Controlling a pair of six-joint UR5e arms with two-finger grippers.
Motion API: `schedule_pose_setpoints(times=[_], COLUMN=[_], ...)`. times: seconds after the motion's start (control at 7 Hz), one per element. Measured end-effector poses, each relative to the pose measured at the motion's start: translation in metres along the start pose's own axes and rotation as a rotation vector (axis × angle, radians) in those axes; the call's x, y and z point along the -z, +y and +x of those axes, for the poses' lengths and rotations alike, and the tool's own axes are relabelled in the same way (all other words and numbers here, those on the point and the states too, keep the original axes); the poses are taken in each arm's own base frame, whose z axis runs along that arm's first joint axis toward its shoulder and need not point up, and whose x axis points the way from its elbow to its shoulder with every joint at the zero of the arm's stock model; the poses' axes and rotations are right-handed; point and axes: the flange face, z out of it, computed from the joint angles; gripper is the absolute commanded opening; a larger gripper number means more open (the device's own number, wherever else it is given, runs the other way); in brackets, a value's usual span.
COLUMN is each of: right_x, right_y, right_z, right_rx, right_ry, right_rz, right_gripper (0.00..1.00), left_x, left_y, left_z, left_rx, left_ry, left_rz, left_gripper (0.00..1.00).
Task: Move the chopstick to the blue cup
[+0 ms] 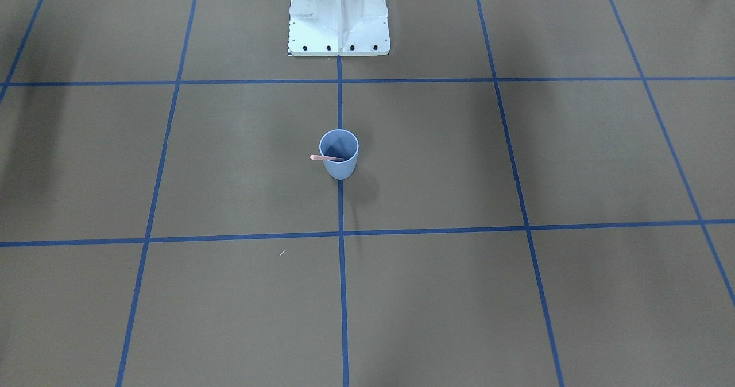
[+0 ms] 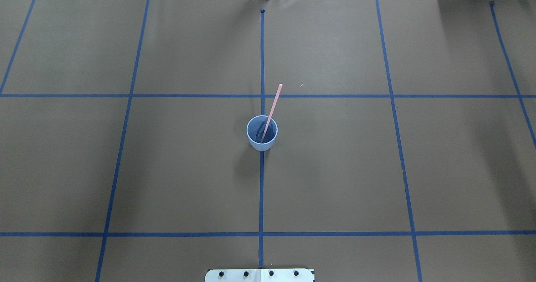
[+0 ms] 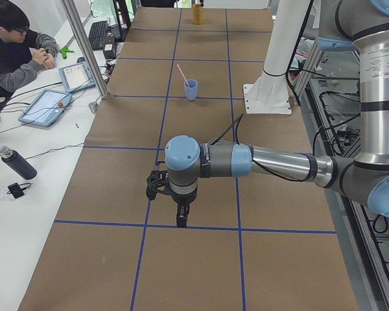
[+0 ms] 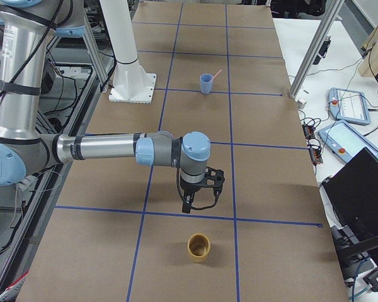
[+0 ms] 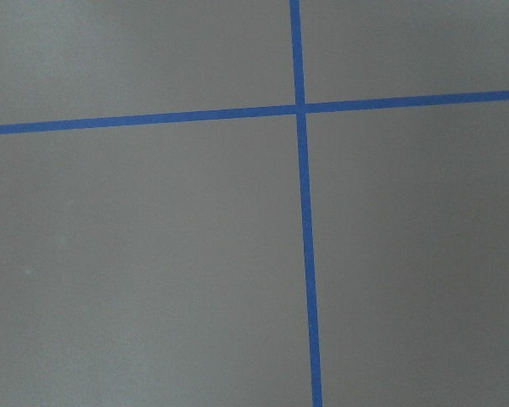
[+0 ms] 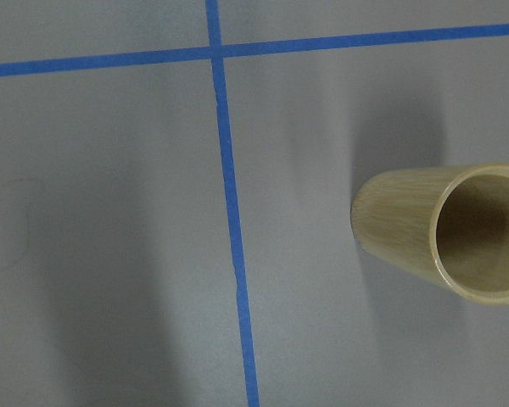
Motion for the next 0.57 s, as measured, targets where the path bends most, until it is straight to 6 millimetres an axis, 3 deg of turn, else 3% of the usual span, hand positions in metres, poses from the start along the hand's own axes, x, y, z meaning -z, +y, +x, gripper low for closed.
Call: schedule_pose_setpoints(times=[0.57], right_x=[0.0027], right_y=[-0.0001], right_z=[-0.0023], right_rx=[0.001], right_ry=[-0.006], right_rz=[0.005], right_gripper=[1.0], left_x=[-0.0007], left_y=[0.001], left_z=[-0.0005], left_rx=[0.002], left_ry=[0.0], left_rz=[-0.002], left_gripper=[0.98])
